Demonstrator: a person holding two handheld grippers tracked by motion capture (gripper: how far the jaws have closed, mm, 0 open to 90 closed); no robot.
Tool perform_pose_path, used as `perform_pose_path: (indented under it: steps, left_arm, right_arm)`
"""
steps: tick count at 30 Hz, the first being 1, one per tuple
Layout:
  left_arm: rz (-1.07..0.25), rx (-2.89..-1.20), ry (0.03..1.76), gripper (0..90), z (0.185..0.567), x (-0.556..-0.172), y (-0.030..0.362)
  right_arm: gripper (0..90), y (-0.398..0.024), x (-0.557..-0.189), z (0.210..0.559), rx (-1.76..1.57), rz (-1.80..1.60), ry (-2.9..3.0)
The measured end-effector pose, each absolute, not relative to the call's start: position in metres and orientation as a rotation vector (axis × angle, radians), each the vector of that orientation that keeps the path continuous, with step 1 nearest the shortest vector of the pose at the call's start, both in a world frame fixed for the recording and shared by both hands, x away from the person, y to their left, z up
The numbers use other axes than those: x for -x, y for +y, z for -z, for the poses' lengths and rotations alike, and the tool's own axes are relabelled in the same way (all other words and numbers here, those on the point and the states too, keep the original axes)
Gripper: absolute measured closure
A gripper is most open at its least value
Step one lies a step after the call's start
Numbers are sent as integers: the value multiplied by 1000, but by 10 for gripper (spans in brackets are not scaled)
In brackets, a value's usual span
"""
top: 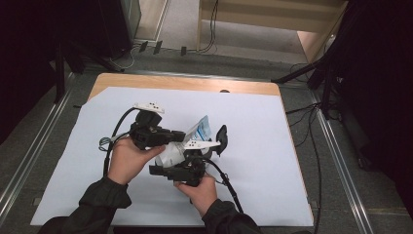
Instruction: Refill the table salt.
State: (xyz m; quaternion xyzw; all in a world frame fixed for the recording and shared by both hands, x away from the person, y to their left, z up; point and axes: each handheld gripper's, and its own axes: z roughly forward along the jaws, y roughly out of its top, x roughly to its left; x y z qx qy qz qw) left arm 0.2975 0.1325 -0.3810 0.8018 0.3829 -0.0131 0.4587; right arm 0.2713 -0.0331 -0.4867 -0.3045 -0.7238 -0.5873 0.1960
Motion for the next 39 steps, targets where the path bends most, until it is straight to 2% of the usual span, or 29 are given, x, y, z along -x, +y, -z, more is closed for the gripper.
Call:
perform_pose_path:
  steps: [17, 24, 39]
  left_arm:
    - [51, -1973, 941, 900, 380, -299, 131]
    - [59, -1967, 938, 900, 381, -299, 130]
    - [45, -1962, 943, 900, 382, -299, 130]
  right_arm:
    - [556, -32, -271, 486, 851, 1644, -2041]
    - [608, -32, -271, 486, 845, 1645, -2059]
    - [607, -33, -274, 488, 857, 1636, -2065]
